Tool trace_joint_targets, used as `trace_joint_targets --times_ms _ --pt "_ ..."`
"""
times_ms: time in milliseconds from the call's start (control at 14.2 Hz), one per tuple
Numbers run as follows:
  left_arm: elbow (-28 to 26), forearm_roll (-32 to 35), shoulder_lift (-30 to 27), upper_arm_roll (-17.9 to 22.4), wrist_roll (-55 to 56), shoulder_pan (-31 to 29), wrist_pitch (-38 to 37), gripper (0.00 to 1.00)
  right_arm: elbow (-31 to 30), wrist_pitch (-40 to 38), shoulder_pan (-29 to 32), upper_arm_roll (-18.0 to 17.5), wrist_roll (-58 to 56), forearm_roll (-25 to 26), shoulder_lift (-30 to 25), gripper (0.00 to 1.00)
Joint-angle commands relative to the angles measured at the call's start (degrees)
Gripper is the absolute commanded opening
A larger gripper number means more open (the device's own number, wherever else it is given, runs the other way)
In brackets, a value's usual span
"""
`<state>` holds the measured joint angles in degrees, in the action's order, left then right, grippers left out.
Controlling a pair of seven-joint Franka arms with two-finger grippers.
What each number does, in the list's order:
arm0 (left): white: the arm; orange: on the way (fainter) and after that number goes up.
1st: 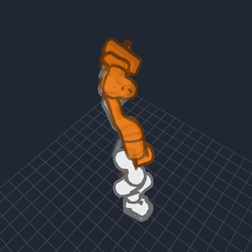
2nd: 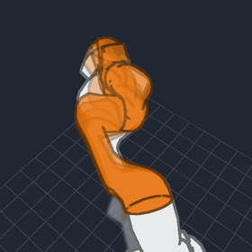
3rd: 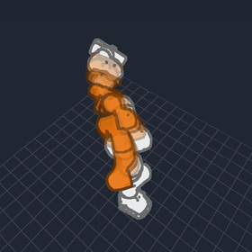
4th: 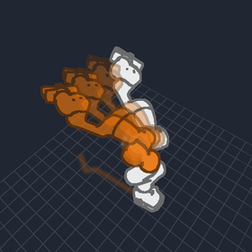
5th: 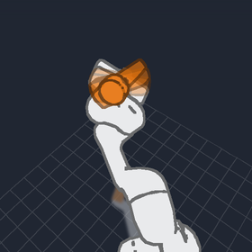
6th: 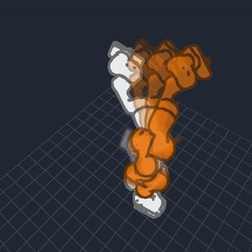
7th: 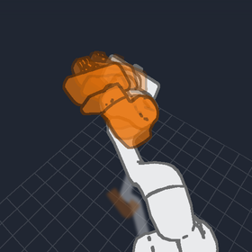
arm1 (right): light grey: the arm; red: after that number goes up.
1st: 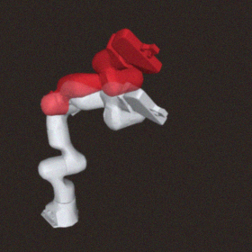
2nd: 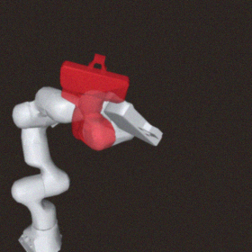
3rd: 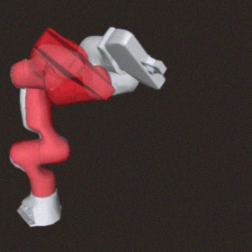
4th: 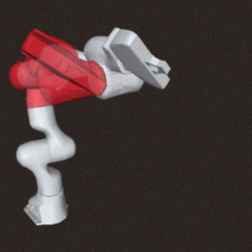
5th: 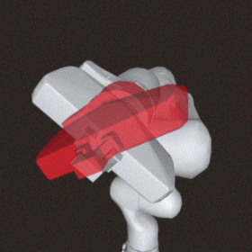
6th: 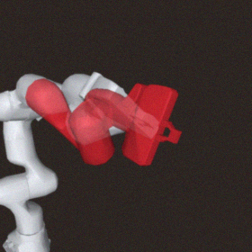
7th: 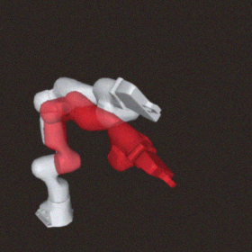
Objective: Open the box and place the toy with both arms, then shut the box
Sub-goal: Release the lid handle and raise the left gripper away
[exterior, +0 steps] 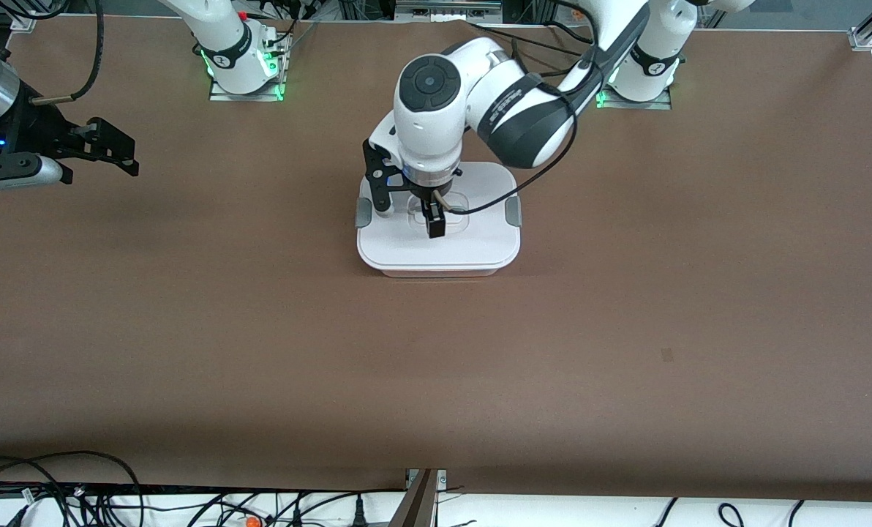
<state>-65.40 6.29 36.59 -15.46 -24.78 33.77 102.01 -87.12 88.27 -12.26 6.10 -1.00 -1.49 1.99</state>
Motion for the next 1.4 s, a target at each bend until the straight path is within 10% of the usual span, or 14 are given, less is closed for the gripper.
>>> trace_joint_targets --times_ms 0,843,1335 --pt "4.22 1.18 -0.20 2.35 2.98 -2.74 -3.65 1.00 0.72 0.15 0.83 -0.83 0.65 -0.62 -0.06 1.00" --pt "3.35 1.36 -6.87 7.28 2.98 -25.77 -7.61 1.00 0.64 0.24 0.92 -0.83 0.74 -0.70 -0.06 1.00" --pt "-16.67 0.65 -27.61 8.61 14.30 -35.43 -8.31 1.00 0.64 0.24 0.92 -0.83 0.74 -0.79 -0.06 1.00"
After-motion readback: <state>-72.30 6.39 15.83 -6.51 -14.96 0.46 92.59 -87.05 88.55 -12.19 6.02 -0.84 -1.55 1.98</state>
